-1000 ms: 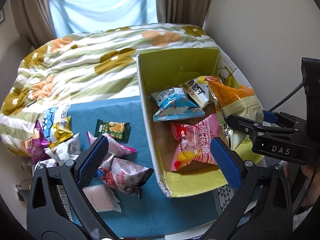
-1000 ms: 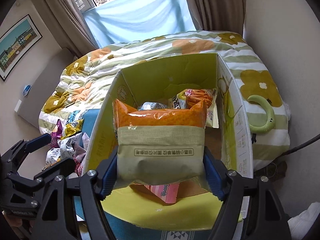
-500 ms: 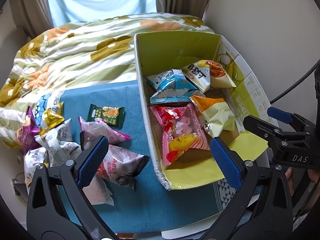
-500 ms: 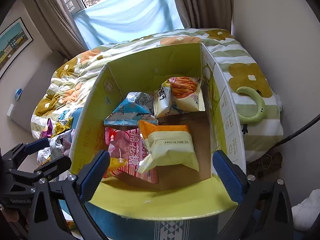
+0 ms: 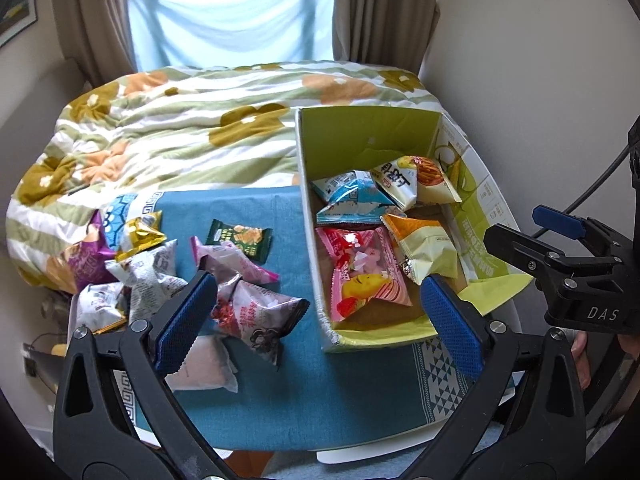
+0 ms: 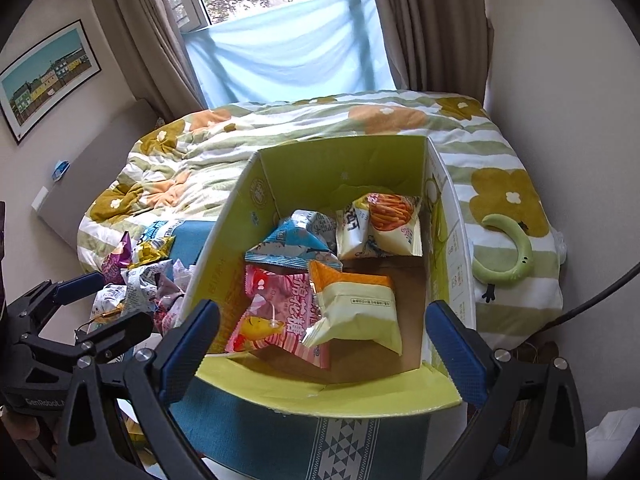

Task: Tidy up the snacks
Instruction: 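Move both tools back over the remaining snack bags on the table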

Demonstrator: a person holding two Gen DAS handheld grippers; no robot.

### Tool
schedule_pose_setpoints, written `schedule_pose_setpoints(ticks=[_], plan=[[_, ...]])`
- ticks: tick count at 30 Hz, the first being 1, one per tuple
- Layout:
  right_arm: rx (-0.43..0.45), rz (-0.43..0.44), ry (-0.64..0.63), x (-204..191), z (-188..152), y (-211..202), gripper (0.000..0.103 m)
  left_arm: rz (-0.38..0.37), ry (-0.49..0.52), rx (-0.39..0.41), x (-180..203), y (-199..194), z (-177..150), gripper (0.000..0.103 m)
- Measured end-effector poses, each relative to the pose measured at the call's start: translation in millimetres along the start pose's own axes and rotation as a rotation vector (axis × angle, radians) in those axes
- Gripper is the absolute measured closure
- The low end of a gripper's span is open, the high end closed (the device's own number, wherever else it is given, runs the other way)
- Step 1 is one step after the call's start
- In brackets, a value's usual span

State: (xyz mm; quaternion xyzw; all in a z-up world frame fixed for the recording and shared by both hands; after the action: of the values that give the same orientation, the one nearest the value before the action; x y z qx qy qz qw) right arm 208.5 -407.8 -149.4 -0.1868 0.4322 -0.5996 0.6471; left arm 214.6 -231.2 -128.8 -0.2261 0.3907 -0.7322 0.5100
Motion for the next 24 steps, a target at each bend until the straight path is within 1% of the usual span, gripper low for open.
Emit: schedule_pose_setpoints(ticks=[5, 11, 13, 19, 24], plan=[[0.021, 0.070, -0.069, -27, 5, -10, 0.001, 0.073, -0.068, 0.023, -25, -29, -14, 0.002], [0.050, 0.159, -0.142, -66, 8, -16, 0.001, 0.171, -0.147, 0.036, -68, -57, -36, 0.002], [0.053, 0.183, -0.161, -81, 7, -15, 0.001, 0.195, -0.183, 0.034, -87, -64, -44, 0.002], [0.044, 0.215, -0.209, -127, 2, -6, 0.001, 0.252, -0.283, 0.042, -156, -81, -68, 0.002], [0.031, 0.225, -0.231, -174, -4, 14, 0.001, 0.270, -0.334, 0.013, -215, -80, -85, 0.002]])
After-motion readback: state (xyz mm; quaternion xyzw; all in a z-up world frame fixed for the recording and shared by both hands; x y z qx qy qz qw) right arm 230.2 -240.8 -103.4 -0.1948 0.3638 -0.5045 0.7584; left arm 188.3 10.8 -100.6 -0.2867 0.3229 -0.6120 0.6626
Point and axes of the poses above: each gripper's, at about its wrist camera, not at the fingertips, and y roughly the way its jaws point, x to its right, z to its top, the point moved 4 cm from there along y, roughly the way its jaws point, and after that the axes turned 11 degrees about y, right-handed, at the moved point
